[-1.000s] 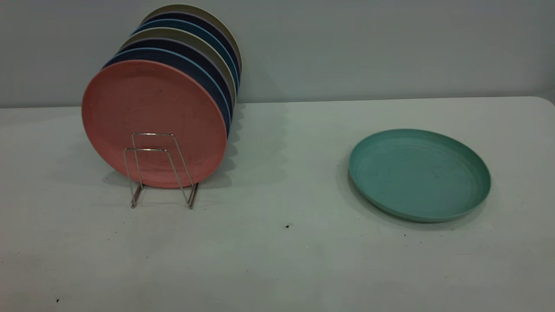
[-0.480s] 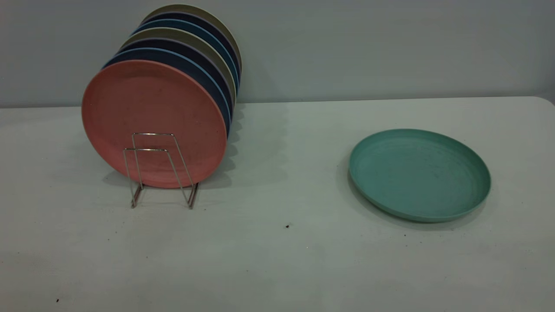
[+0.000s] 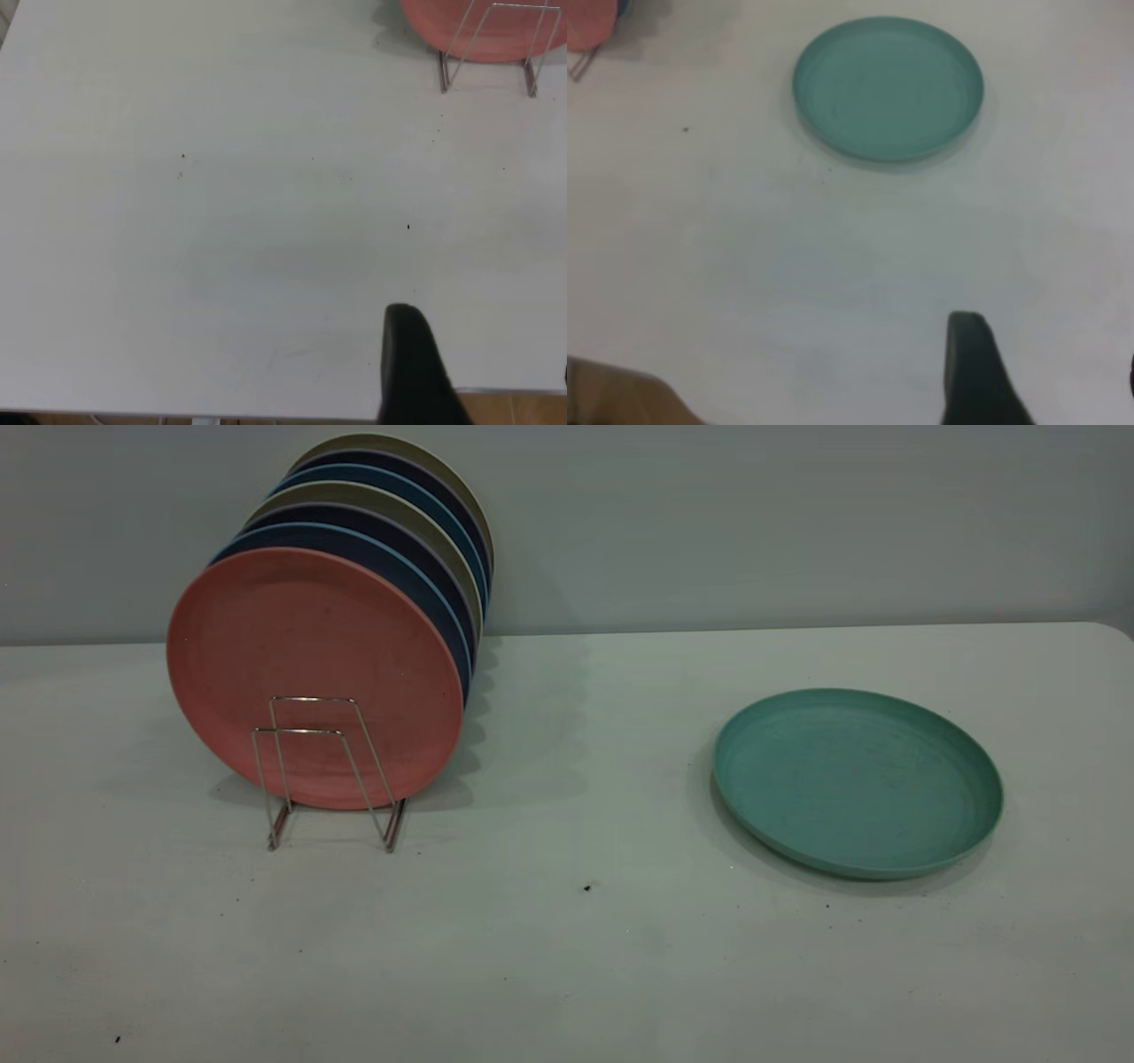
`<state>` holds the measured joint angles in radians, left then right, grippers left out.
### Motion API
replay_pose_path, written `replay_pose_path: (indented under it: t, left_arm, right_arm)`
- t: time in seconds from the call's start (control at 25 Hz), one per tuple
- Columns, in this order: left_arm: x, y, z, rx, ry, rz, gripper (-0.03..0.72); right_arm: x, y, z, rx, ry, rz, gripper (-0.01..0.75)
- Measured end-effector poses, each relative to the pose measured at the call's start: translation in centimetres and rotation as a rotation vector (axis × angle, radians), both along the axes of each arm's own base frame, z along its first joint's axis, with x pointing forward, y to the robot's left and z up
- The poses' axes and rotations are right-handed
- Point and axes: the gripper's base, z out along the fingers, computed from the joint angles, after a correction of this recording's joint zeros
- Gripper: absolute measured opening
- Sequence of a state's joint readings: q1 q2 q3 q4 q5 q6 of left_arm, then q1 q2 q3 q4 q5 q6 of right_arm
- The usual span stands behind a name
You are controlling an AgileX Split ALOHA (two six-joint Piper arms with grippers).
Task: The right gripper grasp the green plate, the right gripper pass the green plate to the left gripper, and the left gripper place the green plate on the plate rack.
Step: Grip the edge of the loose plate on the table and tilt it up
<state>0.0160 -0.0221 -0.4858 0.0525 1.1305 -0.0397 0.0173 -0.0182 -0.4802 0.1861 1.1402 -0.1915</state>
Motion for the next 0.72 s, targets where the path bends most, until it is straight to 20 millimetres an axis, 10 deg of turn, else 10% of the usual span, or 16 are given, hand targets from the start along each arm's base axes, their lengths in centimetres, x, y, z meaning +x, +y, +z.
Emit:
replay_pose_path:
  t: [0.28, 0.72]
  left_arm:
    - [1.6, 0.0, 2.5, 0.005, -0.008, -0.001, 0.449]
    - [17.9, 0.0, 6.7, 0.045, 0.238, -0.101, 0.537]
  right_arm:
    - [1.8, 0.1, 0.9, 0.077, 0.008, -0.036, 0.438]
    - [15.2, 1.3, 2.3, 0.131, 0.281, 0.037, 0.549]
